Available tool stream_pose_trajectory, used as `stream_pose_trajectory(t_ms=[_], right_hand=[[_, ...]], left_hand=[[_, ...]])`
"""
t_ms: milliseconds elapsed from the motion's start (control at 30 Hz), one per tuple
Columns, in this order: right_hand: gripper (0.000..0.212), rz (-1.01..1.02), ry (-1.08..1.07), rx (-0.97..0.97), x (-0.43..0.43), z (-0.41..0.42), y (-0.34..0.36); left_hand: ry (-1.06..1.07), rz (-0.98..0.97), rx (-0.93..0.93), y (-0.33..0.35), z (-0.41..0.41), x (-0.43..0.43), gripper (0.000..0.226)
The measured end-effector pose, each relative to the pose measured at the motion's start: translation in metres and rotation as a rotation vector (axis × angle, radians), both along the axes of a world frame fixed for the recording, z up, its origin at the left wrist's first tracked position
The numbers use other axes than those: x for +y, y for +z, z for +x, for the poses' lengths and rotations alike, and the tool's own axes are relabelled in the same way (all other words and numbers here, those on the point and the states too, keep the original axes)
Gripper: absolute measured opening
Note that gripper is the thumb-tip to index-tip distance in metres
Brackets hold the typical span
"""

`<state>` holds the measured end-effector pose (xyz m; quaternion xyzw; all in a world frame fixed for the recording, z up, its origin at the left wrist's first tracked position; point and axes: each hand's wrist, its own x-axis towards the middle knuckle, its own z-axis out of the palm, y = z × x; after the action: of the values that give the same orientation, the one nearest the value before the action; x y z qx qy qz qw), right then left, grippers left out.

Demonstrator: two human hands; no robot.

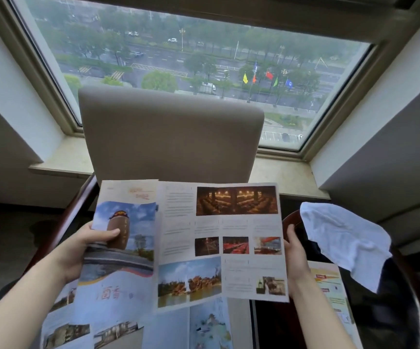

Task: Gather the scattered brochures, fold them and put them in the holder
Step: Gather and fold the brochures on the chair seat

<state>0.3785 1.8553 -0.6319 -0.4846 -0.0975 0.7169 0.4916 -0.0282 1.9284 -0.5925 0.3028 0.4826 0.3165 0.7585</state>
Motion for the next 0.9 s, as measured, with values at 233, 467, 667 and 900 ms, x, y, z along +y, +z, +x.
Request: stream_pose_trajectory(t_ms=[233, 467, 667, 900], right_hand=[[0.087, 0.07, 0.163, 0.34, -0.021, -0.026, -0.021], [0.069, 0.002, 0.374, 0.131, 0.004, -0.03, -0.009], [0.035, 0.051, 0.462, -0.602, 0.036, -0.06, 0.025], [0.042, 0.151, 0.417, -0.403, 0.019, -0.131, 0.024]], left_hand=[[0.061, -0.085, -0.022, -0.004, -0.042, 0.002, 0.074], [0.096, -0.109, -0.007, -0.002, -0.033, 0.006, 0.055], [0.132, -0.157, 0.013, -0.008, -0.01, 0.006, 0.043], [0.215, -0.242, -0.183, -0.038, 0.024, -0.019, 0.032]])
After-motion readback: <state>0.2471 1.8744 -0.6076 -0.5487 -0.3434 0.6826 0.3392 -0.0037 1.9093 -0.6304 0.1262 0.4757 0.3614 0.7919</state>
